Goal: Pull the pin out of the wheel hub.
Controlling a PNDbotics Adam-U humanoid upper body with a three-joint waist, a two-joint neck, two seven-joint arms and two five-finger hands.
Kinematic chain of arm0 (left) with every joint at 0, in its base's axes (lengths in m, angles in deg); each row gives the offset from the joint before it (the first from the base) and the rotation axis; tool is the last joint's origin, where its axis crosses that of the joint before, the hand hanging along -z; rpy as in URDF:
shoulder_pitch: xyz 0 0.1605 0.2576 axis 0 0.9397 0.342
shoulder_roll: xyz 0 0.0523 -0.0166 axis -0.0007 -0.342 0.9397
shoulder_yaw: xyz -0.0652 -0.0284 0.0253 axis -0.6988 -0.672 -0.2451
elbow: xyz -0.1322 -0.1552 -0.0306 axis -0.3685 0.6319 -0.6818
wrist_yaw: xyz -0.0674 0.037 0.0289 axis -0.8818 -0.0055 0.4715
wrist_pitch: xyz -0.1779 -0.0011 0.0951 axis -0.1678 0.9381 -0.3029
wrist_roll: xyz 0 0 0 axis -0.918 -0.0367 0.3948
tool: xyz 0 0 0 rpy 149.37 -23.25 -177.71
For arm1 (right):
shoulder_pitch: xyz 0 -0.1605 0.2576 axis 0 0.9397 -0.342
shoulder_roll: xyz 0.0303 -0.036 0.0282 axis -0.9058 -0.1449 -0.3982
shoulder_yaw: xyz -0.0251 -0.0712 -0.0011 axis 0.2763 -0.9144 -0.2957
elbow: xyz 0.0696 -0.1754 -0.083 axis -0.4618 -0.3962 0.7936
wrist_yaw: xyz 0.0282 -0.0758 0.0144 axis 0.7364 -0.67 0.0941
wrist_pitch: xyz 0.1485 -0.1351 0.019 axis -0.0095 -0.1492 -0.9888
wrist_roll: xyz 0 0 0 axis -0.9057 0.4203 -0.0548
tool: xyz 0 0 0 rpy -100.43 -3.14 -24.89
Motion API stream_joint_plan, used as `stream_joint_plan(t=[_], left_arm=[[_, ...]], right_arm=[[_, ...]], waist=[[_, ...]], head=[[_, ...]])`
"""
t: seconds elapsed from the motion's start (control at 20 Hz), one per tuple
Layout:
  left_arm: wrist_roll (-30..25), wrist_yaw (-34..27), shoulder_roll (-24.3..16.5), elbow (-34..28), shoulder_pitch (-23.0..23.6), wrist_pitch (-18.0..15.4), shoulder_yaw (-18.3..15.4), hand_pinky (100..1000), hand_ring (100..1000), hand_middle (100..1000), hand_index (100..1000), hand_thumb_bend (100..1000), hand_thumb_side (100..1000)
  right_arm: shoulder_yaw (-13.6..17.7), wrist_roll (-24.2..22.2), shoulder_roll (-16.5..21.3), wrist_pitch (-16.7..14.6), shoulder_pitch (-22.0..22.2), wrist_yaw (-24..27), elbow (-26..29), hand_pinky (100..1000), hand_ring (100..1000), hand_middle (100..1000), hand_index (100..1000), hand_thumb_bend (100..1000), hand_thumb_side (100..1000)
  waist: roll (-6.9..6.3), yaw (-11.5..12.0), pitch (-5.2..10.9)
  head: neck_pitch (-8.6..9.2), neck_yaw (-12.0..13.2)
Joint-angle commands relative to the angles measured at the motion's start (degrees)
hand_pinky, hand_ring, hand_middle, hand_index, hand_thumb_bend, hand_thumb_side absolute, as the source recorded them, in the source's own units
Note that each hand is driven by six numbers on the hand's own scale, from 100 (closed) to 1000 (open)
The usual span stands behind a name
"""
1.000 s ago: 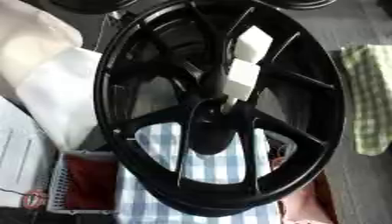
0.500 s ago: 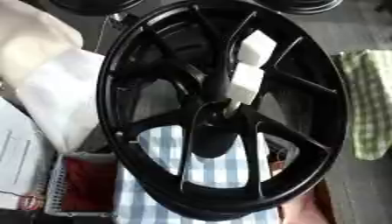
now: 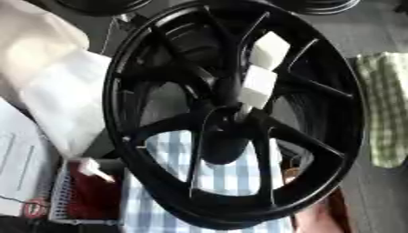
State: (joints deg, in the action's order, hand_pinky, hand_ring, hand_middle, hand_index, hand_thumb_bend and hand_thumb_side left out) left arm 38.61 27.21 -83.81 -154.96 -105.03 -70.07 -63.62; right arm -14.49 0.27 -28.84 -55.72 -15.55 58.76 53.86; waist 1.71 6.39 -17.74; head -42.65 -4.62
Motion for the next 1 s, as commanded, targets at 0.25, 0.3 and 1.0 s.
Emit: stream_joint_plan(t=[0.25, 0.3, 1.0], left_arm=[[6.7, -5.12, -0.95, -0.38, -2.94, -0.36, -3.27, 759, 801, 720, 786, 340, 684], [7.8, -6.2, -0.72, -0.46, -3.48, -0.76, -3.53, 750, 793, 713, 779, 316, 729], [25.16, -22.88, 6.73, -0.79, -9.25, -5.84, -4.21, 733, 785, 698, 768, 316, 771]], right_arm=[[0.76, 0.32, 1.63, -0.02, -0.99, 0.57, 1.18, 829, 720, 661, 702, 200, 562], [0.75, 0.31, 1.62, -0.03, -1.07, 0.57, 1.22, 828, 720, 661, 702, 202, 560], [0.47, 0.3, 1.24, -0.26, -2.2, 0.93, 2.22, 829, 721, 662, 702, 202, 556]], waist=[[-0.15, -0.04, 1.58], [-0.13, -0.06, 1.62], [-0.05, -0.29, 1.84]], head=[[0.3, 0.18], [0.29, 0.2], [0.31, 0.38]])
